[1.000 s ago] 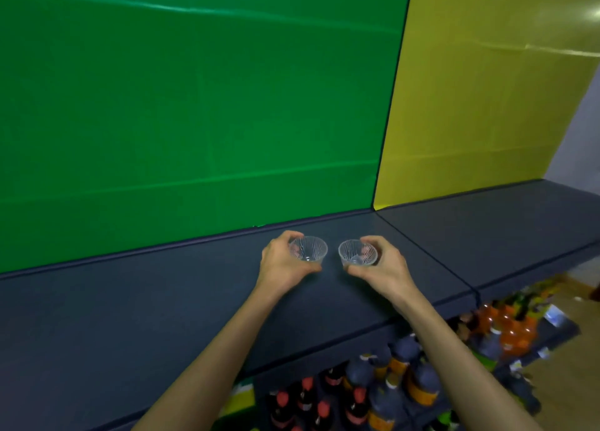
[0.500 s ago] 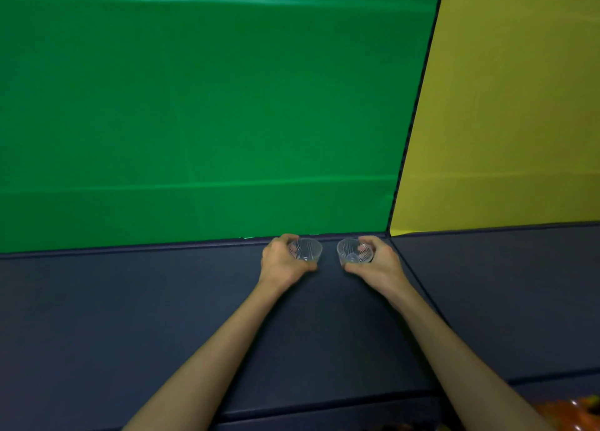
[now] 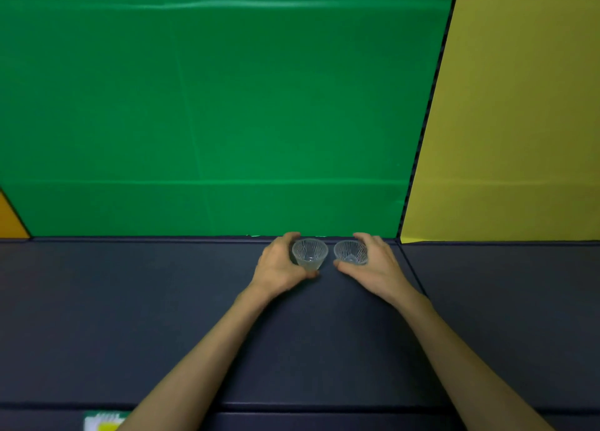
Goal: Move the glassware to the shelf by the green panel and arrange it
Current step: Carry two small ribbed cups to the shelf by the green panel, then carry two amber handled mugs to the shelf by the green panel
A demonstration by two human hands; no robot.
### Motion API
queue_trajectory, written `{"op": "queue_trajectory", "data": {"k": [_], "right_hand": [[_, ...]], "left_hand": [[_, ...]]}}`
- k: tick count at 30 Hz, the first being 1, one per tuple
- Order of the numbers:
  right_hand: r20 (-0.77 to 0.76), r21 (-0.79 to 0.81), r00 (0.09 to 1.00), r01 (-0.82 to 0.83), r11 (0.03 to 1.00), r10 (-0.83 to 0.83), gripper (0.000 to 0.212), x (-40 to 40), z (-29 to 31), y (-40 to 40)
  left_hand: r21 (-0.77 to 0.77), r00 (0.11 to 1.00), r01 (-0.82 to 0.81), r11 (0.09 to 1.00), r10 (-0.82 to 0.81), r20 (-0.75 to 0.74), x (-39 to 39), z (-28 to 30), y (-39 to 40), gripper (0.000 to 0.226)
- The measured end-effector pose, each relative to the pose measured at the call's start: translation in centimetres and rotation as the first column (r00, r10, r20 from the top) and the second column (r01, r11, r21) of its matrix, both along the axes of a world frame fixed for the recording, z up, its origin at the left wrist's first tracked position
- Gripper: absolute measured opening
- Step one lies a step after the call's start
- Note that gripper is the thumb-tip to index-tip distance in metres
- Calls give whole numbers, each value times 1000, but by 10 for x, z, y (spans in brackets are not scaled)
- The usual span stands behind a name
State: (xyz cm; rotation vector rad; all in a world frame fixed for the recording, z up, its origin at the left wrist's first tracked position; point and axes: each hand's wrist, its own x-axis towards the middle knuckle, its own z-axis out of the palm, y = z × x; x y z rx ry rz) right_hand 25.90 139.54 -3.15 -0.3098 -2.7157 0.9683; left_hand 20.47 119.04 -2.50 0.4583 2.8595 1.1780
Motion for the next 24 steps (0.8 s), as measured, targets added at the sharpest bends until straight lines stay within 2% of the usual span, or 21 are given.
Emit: {"op": "queue_trajectory", "data": {"k": [3, 6, 8, 18, 24], "right_hand": [[-96, 239, 992, -52, 970, 77, 73, 0, 7, -10], [-160, 341, 970, -120, 932, 183, 61, -3, 17, -31], [-186, 357, 951, -170, 919, 248, 55, -8, 24, -53], [-160, 409, 861, -388, 826, 484, 51, -23, 41, -212], [-107, 425, 813, -483, 766, 572, 53, -20, 43, -330]], "left_hand": [[-152, 989, -5, 988, -18, -147, 7, 12, -16, 79], [-299, 943, -78, 951, -27, -331, 11, 24, -39, 70], [-350, 924, -123, 929, -22, -382, 16, 31, -58, 68], [-494, 889, -357, 793, 126, -440, 43, 49, -203, 64], [-511, 878, -433, 743, 220, -424, 66, 47, -319, 66]]}}
